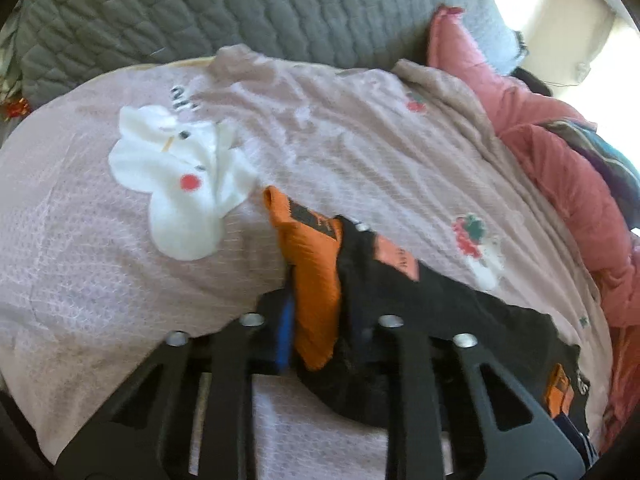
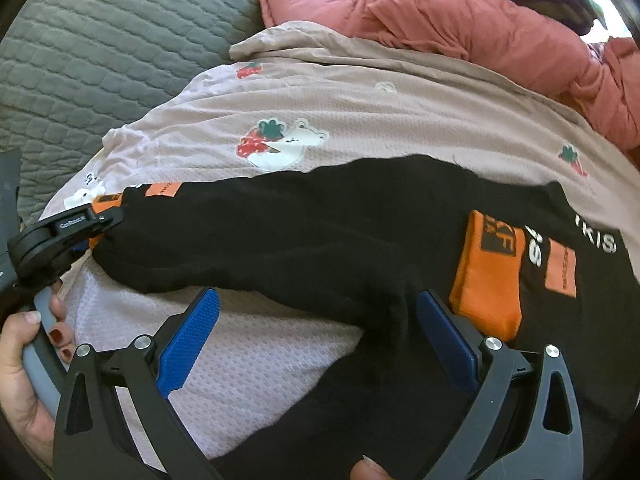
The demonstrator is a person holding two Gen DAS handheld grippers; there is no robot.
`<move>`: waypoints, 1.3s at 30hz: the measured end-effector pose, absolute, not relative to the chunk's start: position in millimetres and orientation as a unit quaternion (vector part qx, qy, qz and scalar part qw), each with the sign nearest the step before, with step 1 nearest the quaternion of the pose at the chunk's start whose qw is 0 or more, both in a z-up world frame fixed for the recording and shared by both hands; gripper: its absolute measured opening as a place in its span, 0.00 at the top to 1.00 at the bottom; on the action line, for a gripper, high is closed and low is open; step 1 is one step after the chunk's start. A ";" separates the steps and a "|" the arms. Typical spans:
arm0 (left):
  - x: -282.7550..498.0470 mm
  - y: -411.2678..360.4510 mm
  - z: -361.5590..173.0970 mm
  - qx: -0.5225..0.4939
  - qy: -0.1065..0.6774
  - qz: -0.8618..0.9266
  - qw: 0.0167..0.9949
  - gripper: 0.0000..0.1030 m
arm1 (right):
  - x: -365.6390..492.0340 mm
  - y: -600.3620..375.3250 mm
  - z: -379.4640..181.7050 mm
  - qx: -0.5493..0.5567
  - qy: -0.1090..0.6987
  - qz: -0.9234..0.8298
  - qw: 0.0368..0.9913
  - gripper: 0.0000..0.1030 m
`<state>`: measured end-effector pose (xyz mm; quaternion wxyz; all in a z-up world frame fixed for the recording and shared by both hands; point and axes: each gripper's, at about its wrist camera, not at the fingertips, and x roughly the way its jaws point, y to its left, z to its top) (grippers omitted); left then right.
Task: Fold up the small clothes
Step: 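Grasp the orange cuff with the left tool and lift it, then fold the sleeve across the shirt back with the left tool and release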
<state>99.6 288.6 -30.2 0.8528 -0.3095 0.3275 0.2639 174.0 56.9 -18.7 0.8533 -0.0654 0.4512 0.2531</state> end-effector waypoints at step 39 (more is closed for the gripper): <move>122.5 39.7 -4.7 -0.100 0.331 -0.225 0.911 0.70 | 129.2 -204.7 -0.1 0.060 0.426 0.045 0.902 0.04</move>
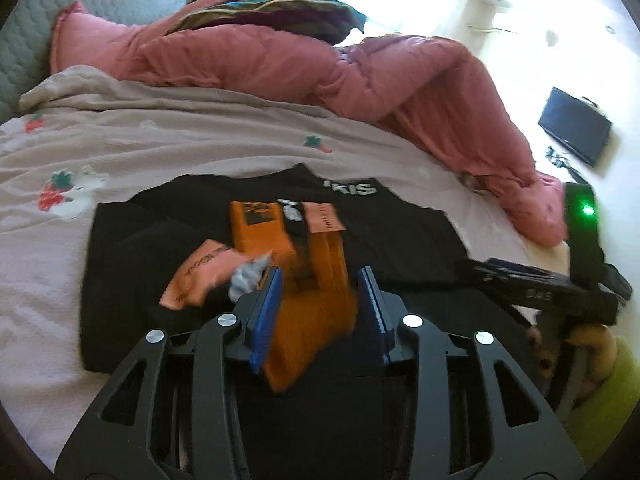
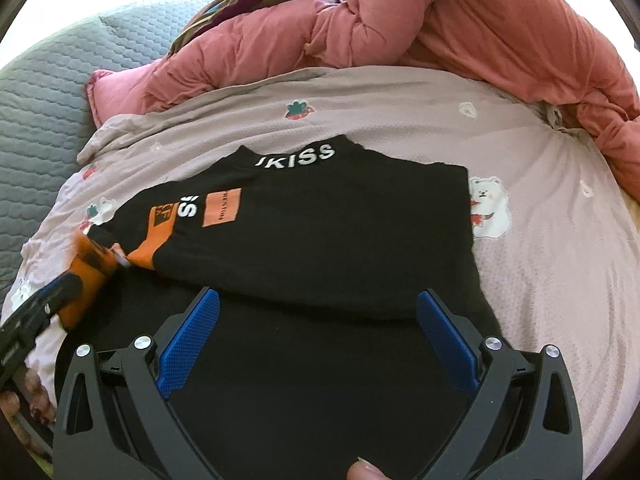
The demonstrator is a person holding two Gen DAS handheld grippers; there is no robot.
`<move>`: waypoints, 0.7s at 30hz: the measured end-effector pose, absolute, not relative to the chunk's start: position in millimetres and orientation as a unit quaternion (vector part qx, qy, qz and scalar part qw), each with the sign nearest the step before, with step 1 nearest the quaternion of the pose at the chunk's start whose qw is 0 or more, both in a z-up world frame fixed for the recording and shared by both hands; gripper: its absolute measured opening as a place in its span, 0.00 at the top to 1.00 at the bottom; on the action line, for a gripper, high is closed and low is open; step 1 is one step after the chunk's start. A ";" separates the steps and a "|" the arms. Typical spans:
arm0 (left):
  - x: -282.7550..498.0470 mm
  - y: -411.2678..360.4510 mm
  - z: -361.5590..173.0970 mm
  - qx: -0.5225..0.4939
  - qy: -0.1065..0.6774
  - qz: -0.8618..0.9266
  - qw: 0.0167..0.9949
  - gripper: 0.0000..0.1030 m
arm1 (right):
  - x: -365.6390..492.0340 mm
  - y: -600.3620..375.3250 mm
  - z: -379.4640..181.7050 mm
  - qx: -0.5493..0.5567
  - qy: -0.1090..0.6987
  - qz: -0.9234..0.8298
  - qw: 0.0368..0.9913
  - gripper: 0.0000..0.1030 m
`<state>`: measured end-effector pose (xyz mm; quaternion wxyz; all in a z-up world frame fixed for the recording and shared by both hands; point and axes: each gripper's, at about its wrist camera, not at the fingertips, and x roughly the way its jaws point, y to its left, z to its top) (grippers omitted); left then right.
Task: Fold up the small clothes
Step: 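Fold the sleeve across the shirt back with the left tool and release, then grasp the second folded orange cuff with the right tool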
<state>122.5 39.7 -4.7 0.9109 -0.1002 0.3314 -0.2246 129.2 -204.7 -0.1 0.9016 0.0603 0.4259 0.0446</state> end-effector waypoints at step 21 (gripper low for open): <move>135.4 121.2 -1.8 -0.134 0.325 -0.039 0.935 0.39 | 149.7 -96.8 -34.4 0.127 0.511 0.187 0.829 0.26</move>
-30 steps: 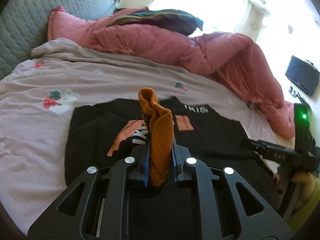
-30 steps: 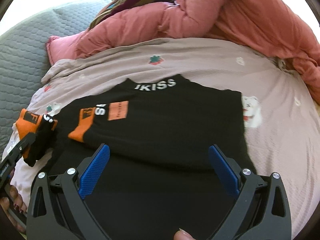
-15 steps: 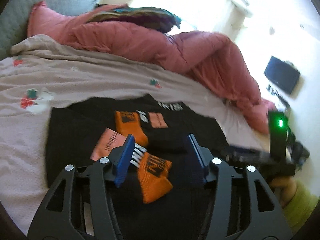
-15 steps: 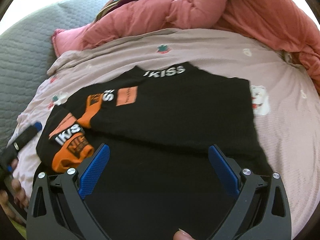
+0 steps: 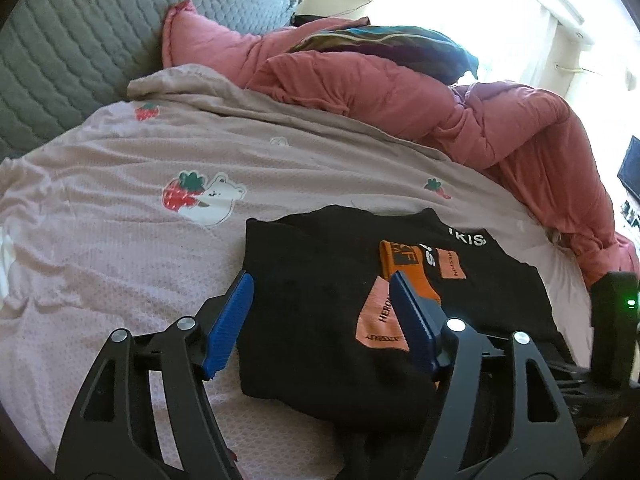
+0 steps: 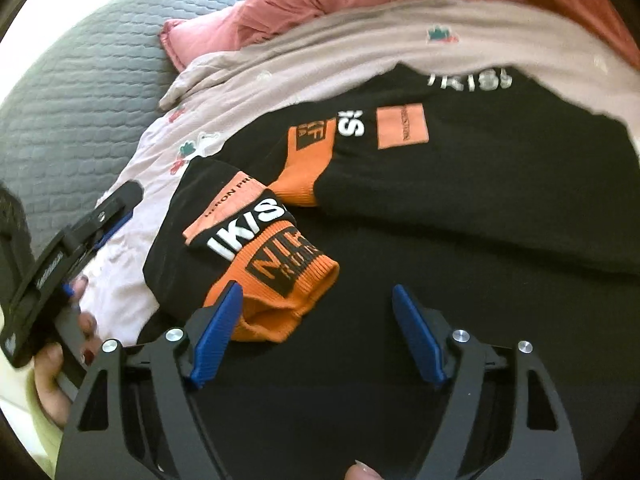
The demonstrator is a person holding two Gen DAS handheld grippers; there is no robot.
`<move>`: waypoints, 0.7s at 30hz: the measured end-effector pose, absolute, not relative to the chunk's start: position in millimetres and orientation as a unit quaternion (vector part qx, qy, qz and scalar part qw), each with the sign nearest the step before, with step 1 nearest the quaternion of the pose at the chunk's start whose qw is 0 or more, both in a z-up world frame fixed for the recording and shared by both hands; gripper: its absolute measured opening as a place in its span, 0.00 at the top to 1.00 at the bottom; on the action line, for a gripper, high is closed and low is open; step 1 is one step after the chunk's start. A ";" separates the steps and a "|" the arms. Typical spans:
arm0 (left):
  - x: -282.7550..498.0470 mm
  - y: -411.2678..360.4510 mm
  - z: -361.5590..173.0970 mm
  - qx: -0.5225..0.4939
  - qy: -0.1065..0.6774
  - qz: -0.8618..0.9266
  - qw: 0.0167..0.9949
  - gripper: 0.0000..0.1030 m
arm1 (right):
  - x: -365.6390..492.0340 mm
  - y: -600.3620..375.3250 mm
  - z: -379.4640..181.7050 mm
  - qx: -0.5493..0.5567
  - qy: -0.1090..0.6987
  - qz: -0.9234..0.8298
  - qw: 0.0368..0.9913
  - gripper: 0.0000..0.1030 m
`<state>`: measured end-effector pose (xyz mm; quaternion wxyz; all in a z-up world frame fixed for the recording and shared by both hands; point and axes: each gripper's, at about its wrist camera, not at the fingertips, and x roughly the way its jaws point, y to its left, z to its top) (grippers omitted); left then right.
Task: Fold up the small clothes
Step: 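Grasp the second folded orange cuff with the right tool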
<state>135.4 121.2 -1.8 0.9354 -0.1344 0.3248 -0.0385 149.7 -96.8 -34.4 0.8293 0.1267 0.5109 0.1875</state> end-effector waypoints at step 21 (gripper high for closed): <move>133.4 152.4 2.9 -0.183 0.305 -0.017 0.934 0.39 | 152.6 -67.0 -9.1 0.091 0.447 0.235 0.859 0.92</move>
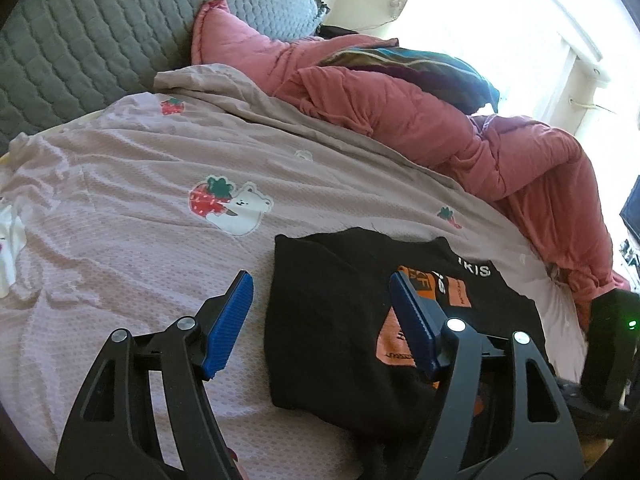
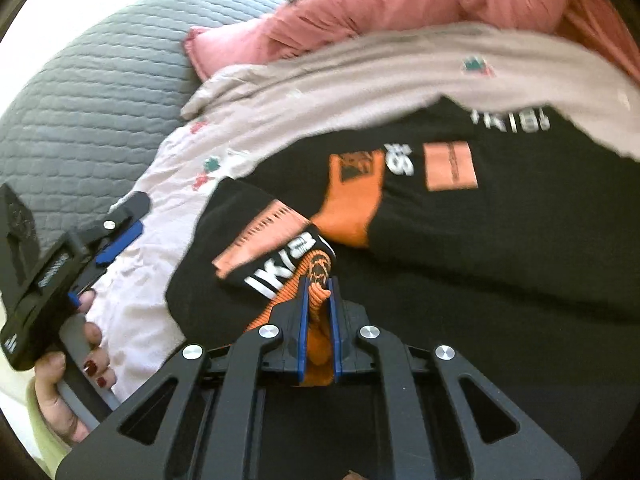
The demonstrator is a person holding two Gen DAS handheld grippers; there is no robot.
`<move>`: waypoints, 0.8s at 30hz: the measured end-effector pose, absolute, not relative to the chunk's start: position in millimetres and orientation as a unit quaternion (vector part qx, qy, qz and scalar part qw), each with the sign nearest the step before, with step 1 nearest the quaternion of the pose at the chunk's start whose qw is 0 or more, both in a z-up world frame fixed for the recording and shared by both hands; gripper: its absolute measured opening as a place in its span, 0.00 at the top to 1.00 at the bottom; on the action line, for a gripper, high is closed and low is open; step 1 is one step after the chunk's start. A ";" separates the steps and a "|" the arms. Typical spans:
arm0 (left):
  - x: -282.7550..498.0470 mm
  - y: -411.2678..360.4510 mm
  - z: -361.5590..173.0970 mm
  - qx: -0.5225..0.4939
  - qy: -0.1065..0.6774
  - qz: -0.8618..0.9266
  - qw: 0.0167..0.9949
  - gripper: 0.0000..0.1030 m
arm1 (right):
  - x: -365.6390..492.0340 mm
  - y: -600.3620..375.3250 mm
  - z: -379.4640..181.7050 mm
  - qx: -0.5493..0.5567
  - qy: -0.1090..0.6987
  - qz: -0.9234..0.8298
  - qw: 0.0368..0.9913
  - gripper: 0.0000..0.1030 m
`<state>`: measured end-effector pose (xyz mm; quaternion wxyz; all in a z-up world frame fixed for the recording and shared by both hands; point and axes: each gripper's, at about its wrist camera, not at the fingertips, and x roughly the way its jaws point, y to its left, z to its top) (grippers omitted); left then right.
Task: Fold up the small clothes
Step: 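Grasp the second folded orange cuff with the right tool, then reposition the cuff on the shirt back and open the right tool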
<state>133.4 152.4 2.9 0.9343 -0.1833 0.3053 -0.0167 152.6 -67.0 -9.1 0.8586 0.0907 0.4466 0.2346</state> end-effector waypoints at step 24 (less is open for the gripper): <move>135.0 164.0 4.1 -0.179 0.298 -0.003 0.938 0.39 | 179.8 -194.6 69.5 -0.019 0.315 0.052 0.948 0.92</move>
